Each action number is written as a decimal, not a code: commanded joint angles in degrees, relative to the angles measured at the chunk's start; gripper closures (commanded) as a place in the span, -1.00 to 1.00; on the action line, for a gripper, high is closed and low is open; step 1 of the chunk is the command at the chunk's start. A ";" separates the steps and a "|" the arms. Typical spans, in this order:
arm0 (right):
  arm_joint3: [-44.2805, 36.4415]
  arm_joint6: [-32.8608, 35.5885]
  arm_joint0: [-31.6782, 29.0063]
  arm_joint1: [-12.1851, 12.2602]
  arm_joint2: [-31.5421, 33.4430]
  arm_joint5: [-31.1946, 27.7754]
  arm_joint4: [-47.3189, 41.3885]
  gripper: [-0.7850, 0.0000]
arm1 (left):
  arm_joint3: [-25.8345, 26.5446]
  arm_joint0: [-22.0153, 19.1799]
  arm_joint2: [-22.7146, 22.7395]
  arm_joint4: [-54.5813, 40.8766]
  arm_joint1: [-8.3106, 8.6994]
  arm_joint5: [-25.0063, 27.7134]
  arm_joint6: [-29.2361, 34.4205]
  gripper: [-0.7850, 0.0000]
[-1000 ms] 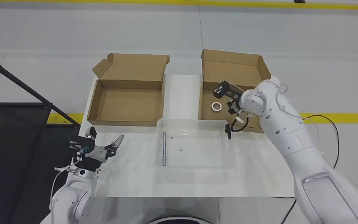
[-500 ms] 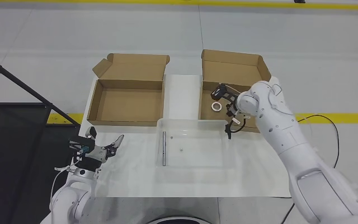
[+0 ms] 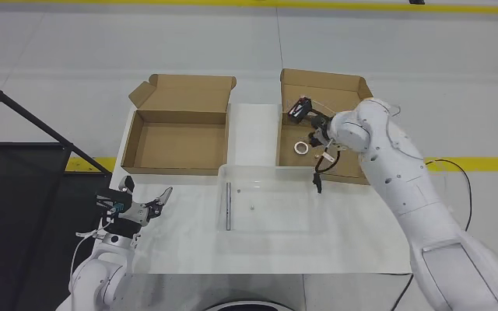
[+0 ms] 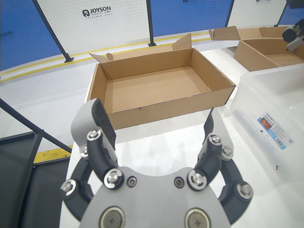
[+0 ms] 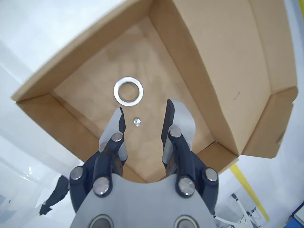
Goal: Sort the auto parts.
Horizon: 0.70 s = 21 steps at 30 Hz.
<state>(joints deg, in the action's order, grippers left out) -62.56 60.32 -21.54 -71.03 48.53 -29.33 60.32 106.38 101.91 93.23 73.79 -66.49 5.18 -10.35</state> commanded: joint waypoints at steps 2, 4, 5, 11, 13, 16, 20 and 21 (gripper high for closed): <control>-10.21 0.92 -3.82 1.54 3.42 -1.29 -0.61 -0.32 | 0.00 0.00 0.00 0.00 0.00 0.00 0.00 -1.00; -15.79 0.86 -6.40 2.42 5.61 -3.15 -1.99 -0.41 | 0.00 0.00 0.00 0.00 0.00 0.00 0.00 -1.00; -18.29 0.30 -7.66 2.83 6.75 -4.66 -3.24 -0.44 | 0.00 0.00 0.00 0.00 0.00 0.00 0.00 -1.00; -27.70 -6.29 -13.41 4.78 10.65 -20.92 -11.89 -0.40 | 0.00 0.00 0.00 0.00 0.00 0.00 0.00 -1.00; -28.55 -9.68 -14.42 5.33 8.54 -24.31 -11.48 -0.40 | 0.00 0.00 0.00 0.00 0.00 0.00 0.00 -1.00; -27.56 -12.16 -14.36 5.91 3.62 -26.79 -10.22 -0.34 | 0.00 0.00 0.00 0.00 0.00 0.00 0.00 -1.00; -25.76 -14.04 -12.67 6.08 -3.41 -28.67 -10.50 -0.26 | 0.00 0.00 0.00 0.00 0.00 0.00 0.00 -1.00; -25.12 -14.04 -12.28 6.08 -4.83 -28.67 -10.64 -0.25 | 0.00 0.00 0.00 0.00 0.00 0.00 0.00 -1.00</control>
<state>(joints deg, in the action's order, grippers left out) -88.30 46.36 -34.25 -64.94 45.39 -57.92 49.79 106.38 101.91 93.23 73.79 -66.49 5.18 -10.35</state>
